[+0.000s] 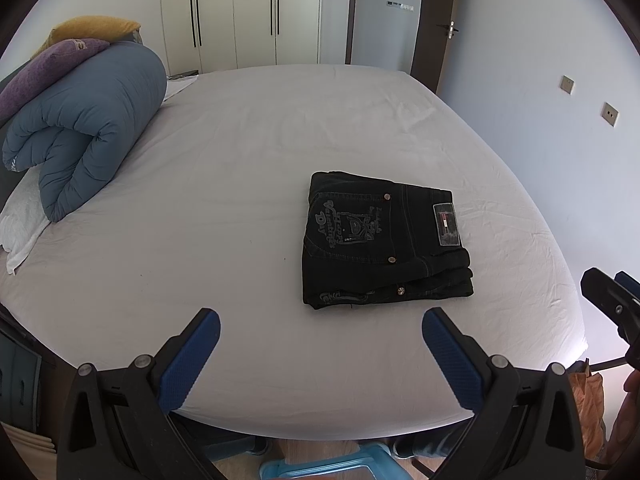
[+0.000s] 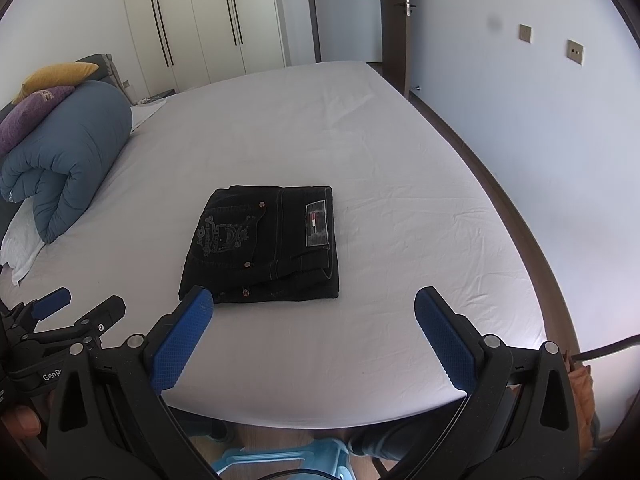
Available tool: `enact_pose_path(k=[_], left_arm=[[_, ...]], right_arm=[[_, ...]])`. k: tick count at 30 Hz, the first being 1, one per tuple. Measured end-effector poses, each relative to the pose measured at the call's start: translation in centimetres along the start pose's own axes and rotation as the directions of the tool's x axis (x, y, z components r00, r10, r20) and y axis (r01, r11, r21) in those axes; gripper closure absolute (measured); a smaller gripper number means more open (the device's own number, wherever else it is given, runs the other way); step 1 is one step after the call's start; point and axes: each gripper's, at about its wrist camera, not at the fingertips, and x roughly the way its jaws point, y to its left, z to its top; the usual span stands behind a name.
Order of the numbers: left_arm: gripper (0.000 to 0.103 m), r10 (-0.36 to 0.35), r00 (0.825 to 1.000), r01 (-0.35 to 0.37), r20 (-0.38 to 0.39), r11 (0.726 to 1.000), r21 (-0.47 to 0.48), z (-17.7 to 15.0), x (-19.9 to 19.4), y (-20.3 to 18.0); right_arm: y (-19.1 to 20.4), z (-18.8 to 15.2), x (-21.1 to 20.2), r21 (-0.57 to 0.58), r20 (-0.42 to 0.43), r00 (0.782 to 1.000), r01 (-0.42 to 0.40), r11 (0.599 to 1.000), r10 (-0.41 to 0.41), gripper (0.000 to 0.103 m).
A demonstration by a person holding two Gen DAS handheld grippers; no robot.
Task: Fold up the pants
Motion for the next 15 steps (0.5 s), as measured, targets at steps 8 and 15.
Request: enact_pose_path(k=[8, 15], left_arm=[[0.000, 0.000, 1.000, 0.000, -0.001, 1.000, 0.003, -0.1, 0.1, 0.0], [0.000, 0.002, 1.000, -0.002, -0.008, 1.000, 0.008, -0.3, 0.3, 0.2]], right_arm=[[0.1, -0.5, 0.0, 0.001, -0.002, 1.000, 0.000, 1.000, 0.000, 0.000], [0.2, -1.0, 0.2, 0.001, -0.006, 1.000, -0.001, 1.000, 0.001, 0.000]])
